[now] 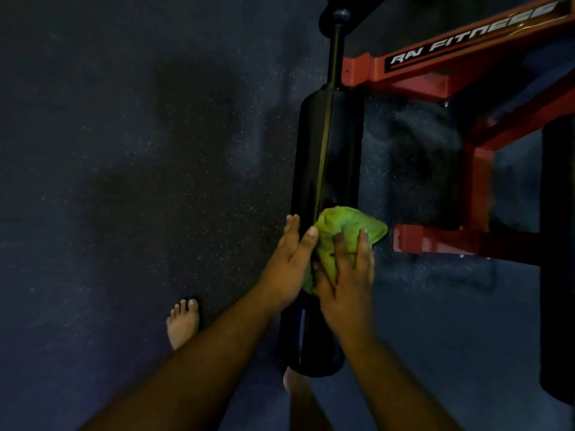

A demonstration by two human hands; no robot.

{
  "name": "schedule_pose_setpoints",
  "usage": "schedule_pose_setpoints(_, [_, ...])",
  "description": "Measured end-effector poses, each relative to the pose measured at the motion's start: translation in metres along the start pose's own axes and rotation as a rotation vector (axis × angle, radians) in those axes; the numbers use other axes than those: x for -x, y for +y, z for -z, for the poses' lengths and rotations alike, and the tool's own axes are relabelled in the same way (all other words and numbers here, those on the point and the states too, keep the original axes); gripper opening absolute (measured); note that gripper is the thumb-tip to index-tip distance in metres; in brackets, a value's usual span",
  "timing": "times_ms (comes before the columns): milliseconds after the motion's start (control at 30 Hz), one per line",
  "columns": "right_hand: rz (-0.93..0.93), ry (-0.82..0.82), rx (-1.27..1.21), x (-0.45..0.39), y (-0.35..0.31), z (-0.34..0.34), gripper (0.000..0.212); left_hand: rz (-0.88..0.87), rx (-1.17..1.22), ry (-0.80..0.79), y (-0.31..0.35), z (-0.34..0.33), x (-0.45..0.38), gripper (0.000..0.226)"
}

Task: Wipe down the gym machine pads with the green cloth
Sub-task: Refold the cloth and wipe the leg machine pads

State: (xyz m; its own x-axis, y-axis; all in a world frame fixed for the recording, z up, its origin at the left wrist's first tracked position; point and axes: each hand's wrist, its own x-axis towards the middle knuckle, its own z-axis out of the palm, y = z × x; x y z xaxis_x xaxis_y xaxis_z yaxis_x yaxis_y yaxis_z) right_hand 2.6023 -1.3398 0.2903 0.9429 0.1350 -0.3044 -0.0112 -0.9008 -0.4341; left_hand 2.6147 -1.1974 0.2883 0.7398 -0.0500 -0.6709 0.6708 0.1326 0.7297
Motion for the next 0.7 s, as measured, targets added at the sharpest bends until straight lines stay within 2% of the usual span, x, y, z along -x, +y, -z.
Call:
schedule_pose_setpoints(100, [-0.03, -0.016, 0.051, -0.037, -0.013, 0.0, 0.08, 0.006, -0.007, -0.023, -0.004, 0.003, -0.013, 0.093])
schedule_pose_setpoints(233, [0.097, 0.09, 0.2, -0.128, -0.035, 0.011, 0.066, 0.032, 0.111, 0.031, -0.015, 0.02, -0.03, 0.104])
schedule_pose_setpoints(367, [0.098, 0.12, 0.169, -0.199, -0.056, 0.027, 0.06, 0.034, 0.037, 0.022, -0.01, 0.016, -0.027, 0.114])
schedule_pose_setpoints(433, [0.1, 0.121, 0.145, -0.188, -0.051, 0.028, 0.06, -0.009, 0.01, 0.017, -0.006, 0.011, -0.023, 0.114])
schedule_pose_setpoints(500, [0.135, 0.098, 0.134, -0.133, -0.035, 0.025, 0.064, -0.051, 0.004, 0.044, 0.001, 0.009, -0.019, 0.112])
schedule_pose_setpoints(600, [0.094, -0.016, 0.034, -0.044, -0.014, 0.015, 0.069, -0.054, 0.027, 0.035, 0.015, 0.007, -0.012, 0.104])
schedule_pose_setpoints(700, [0.063, 0.032, 0.037, -0.09, -0.019, 0.011, 0.065, -0.066, -0.024, 0.027, 0.014, 0.006, -0.02, 0.109])
